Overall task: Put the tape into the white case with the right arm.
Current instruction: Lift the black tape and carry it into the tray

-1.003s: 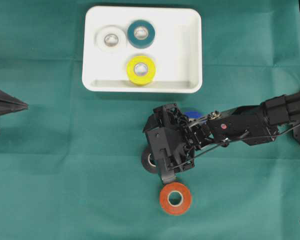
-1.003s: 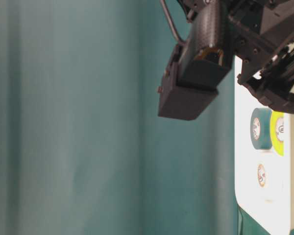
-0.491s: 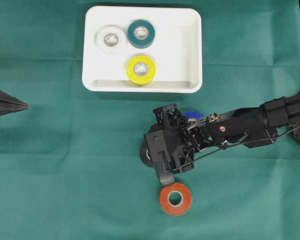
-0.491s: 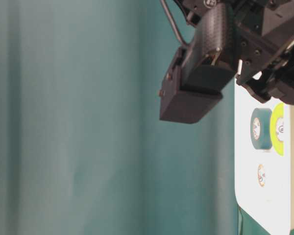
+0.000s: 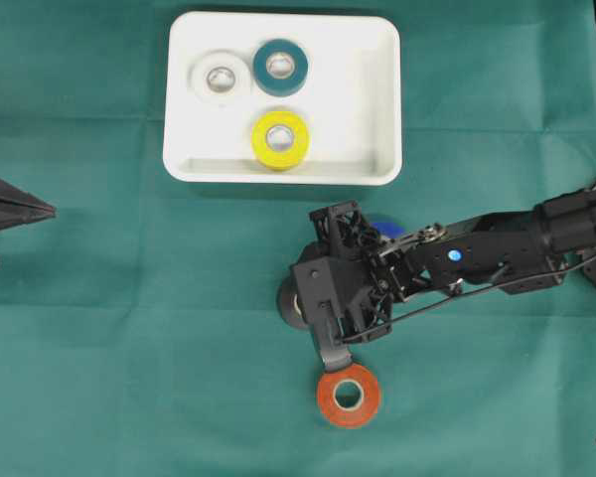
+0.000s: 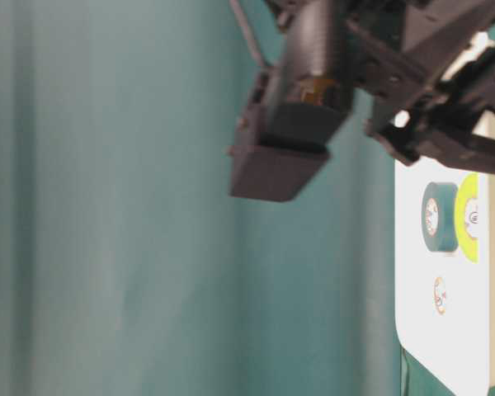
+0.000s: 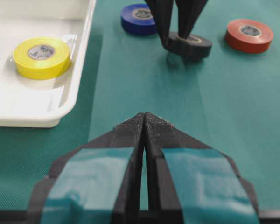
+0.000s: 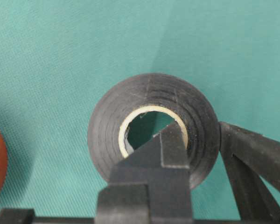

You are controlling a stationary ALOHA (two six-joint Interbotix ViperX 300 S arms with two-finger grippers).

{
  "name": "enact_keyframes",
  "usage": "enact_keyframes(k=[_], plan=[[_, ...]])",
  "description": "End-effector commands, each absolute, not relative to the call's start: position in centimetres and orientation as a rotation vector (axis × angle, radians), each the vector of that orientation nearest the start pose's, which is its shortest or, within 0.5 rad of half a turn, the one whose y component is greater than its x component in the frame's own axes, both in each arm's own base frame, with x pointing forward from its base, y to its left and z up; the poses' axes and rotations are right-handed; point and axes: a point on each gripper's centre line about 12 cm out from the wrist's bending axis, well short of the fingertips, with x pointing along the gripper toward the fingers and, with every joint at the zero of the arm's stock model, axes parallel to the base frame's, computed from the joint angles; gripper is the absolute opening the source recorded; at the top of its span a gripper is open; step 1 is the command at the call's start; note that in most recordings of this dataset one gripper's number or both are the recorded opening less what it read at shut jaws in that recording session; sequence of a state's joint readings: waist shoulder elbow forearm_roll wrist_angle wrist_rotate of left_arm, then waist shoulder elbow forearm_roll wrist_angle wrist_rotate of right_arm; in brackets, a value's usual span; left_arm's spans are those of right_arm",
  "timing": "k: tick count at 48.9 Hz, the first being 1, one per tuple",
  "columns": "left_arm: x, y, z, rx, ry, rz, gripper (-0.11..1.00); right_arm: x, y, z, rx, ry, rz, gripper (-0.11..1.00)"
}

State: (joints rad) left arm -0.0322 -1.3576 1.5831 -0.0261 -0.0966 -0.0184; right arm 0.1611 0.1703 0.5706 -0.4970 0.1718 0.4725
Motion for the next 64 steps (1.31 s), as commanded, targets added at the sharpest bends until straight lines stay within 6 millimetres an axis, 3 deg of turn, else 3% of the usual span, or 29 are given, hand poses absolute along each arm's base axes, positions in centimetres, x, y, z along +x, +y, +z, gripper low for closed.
enact_keyframes(k=[1, 9, 21, 52, 64], plan=[[13.0, -0.4, 17.1, -0.041, 0.120, -0.030, 0.00, 40.3, 5.5, 14.7, -0.122, 0.830, 0.071, 0.00], [13.0, -0.4, 17.0, -0.041, 0.122, -0.029, 0.00, 40.1, 5.4, 15.9, -0.119, 0.817, 0.061, 0.00], [13.0, -0.4, 17.0, -0.041, 0.122, -0.029, 0.00, 40.4, 5.6, 15.9, -0.113, 0.799, 0.070, 0.00], [13.0, -0.4, 17.1, -0.041, 0.120, -0.030, 0.00, 46.6, 6.5, 17.3, -0.106, 0.723, 0.064, 0.00], [13.0, -0.4, 17.0, -0.040, 0.122, -0.030, 0.00, 47.1, 4.2, 17.5, -0.090, 0.719, 0.017, 0.00]])
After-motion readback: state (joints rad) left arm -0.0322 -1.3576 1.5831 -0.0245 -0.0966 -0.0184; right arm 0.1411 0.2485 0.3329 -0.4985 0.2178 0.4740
